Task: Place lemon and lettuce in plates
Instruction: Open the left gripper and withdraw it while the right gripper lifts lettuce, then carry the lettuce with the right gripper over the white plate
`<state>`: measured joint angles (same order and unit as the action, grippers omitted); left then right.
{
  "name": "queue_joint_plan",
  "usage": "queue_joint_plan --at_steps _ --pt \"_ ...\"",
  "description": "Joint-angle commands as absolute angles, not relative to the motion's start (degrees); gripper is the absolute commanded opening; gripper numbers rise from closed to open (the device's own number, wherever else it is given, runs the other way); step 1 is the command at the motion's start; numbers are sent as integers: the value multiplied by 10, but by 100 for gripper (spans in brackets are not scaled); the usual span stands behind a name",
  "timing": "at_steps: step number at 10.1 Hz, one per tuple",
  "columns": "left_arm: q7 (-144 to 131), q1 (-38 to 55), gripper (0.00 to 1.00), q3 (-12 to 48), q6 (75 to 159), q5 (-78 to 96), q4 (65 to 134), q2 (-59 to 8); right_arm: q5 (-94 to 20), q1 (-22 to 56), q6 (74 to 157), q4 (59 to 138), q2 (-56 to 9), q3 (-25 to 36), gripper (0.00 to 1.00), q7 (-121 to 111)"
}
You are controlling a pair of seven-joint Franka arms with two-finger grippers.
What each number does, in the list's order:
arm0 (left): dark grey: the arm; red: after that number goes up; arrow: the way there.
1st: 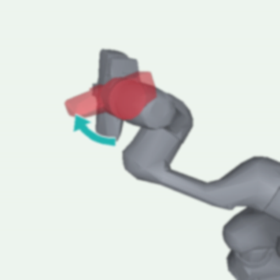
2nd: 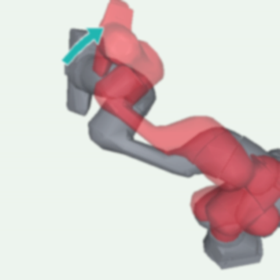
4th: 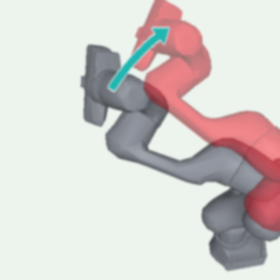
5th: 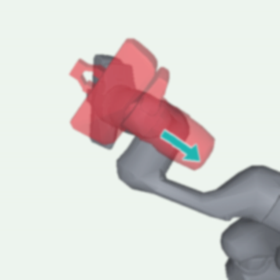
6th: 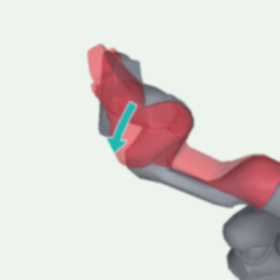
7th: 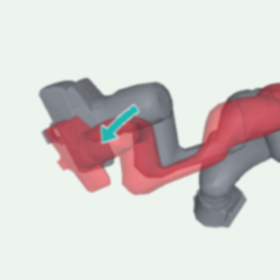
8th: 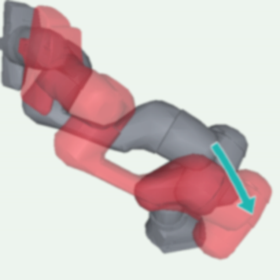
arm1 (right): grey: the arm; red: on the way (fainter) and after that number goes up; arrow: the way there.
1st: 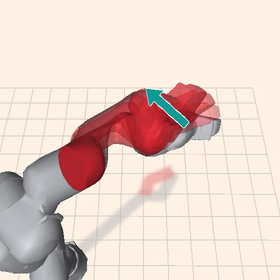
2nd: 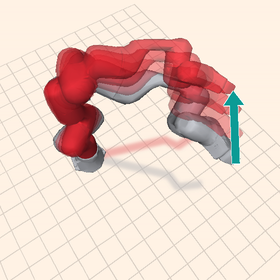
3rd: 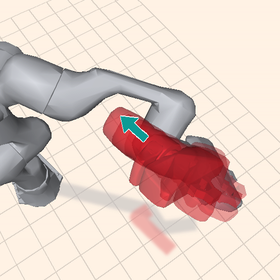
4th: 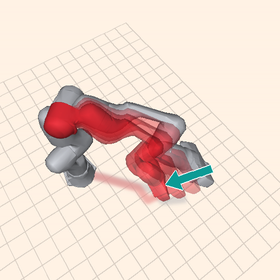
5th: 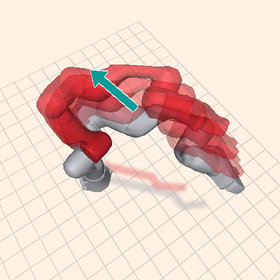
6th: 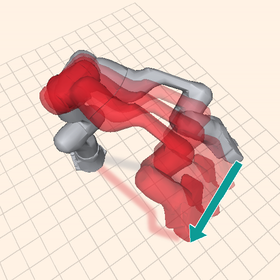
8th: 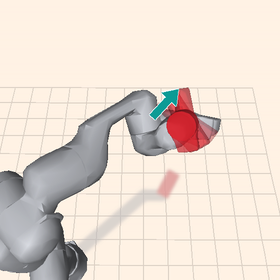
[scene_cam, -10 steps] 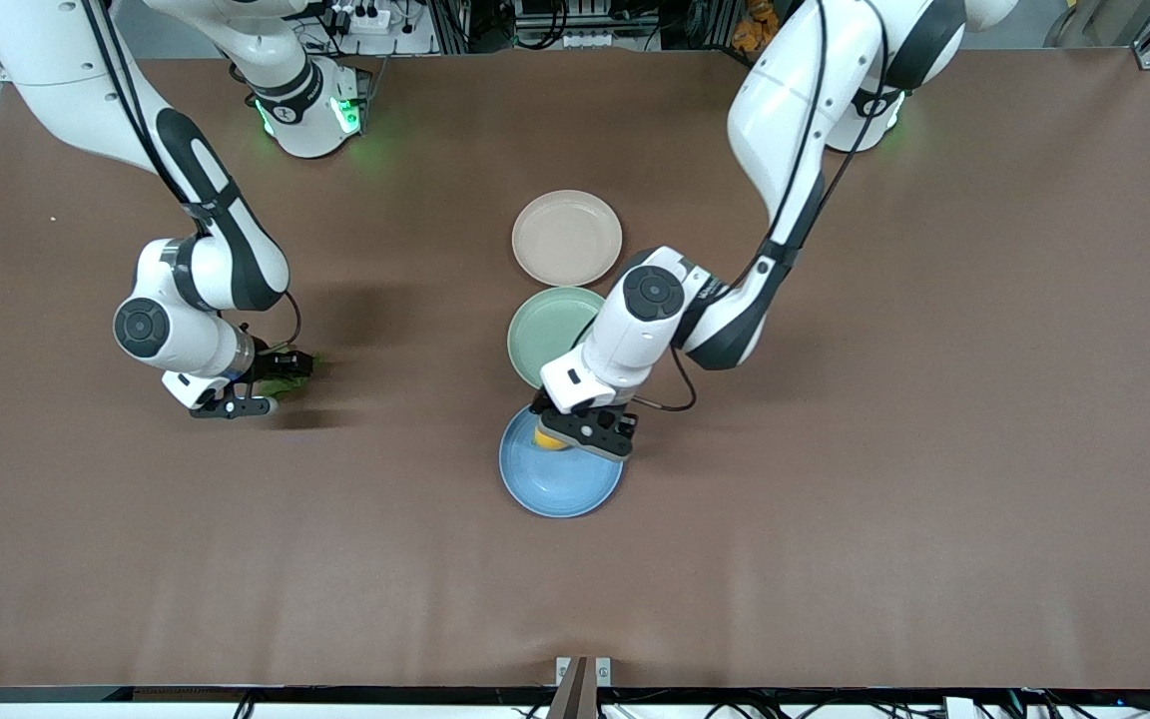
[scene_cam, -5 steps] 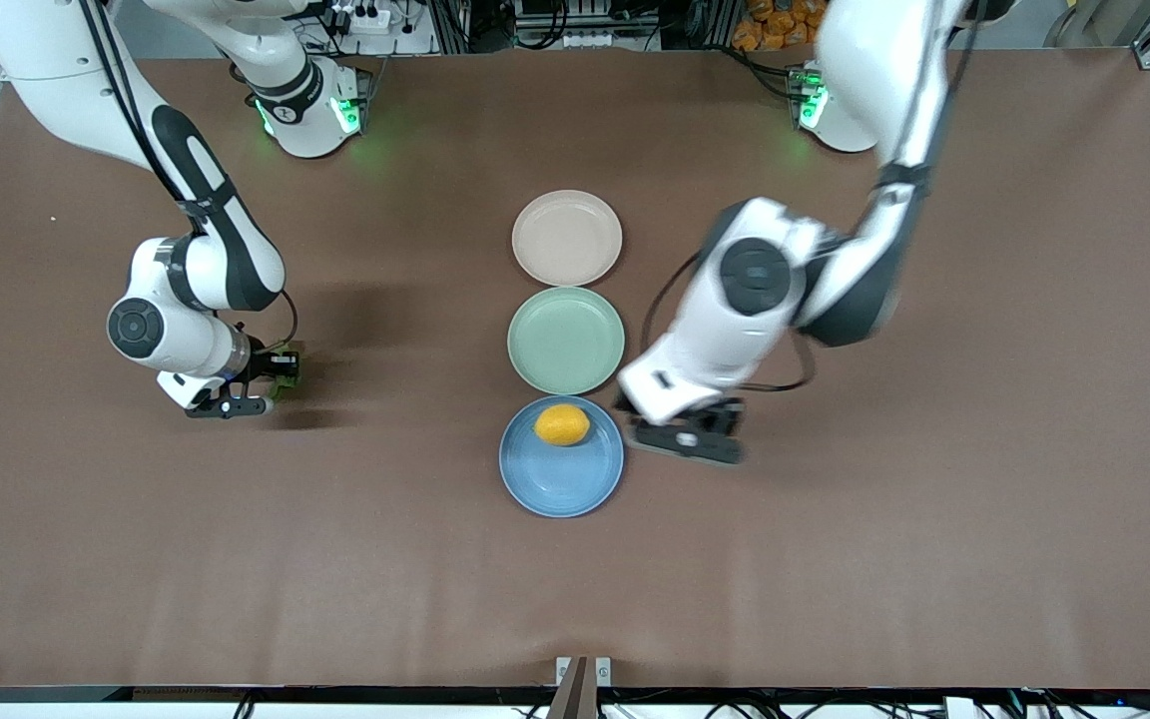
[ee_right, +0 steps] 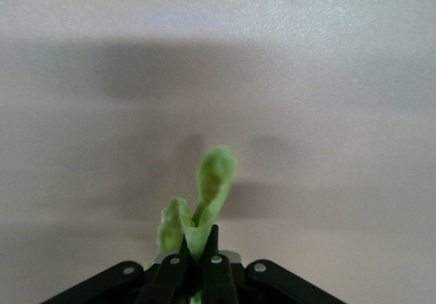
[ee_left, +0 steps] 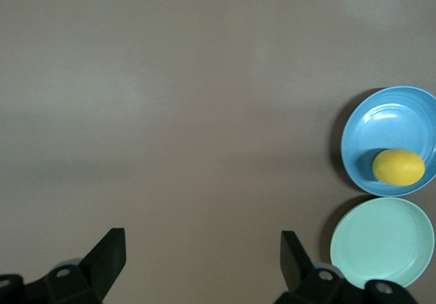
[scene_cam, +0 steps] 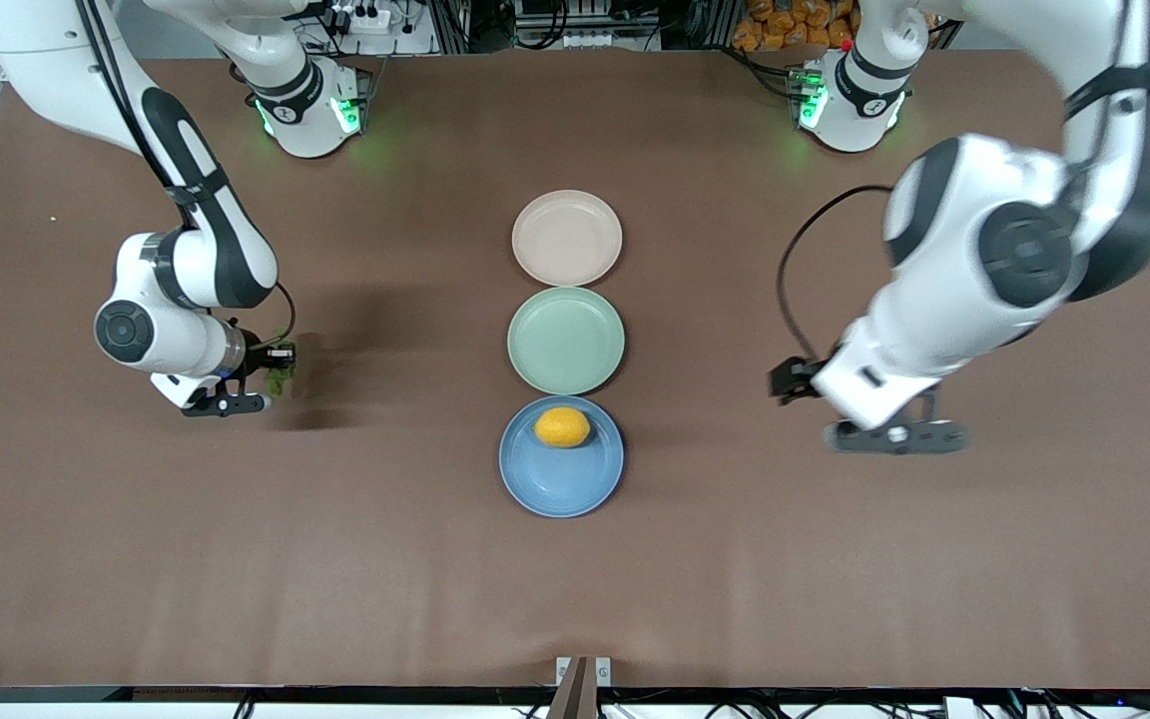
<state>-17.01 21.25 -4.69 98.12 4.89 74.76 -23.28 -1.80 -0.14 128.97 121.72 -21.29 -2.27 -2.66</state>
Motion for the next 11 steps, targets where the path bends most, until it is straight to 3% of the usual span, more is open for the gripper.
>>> queue_joint_plan --at_steps 1,5,8,11 --pt "-149 141 100 -17 941 38 766 -179 -72 1 1222 1194 -179 -49 0 -30" --pt "-83 86 100 -17 893 38 776 -114 -169 10 1192 1187 -137 -125 0 43" --pt "-99 69 100 -17 854 30 778 -82 -173 57 1199 1137 -139 -201 0 207" --pt "-112 73 100 -11 845 -6 780 -59 -172 147 1241 1131 -154 -204 0 316"
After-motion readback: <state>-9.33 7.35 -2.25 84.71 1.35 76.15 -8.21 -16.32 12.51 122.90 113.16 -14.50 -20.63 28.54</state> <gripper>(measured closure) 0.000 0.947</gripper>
